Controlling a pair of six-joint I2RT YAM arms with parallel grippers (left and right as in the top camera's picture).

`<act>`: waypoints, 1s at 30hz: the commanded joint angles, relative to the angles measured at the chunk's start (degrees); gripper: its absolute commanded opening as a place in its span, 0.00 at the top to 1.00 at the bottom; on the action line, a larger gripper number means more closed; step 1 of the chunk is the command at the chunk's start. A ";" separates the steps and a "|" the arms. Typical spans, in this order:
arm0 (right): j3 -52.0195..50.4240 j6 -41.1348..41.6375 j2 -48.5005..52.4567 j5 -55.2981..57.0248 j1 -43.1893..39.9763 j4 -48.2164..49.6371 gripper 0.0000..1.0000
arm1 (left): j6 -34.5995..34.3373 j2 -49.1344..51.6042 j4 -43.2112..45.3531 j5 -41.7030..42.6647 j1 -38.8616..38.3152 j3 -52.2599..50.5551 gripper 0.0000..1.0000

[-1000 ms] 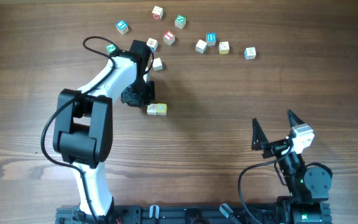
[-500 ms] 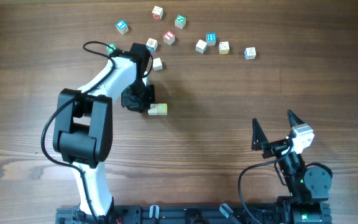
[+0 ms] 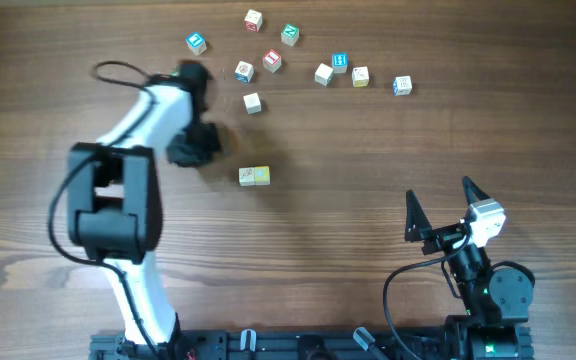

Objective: Form a horizontal line
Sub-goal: 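Retract the left gripper to the left side of the table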

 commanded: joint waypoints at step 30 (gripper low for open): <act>-0.04 0.17 -0.42 -0.50 0.28 0.33 0.00 | -1.01 1.49 3.15 1.60 19.50 1.68 0.00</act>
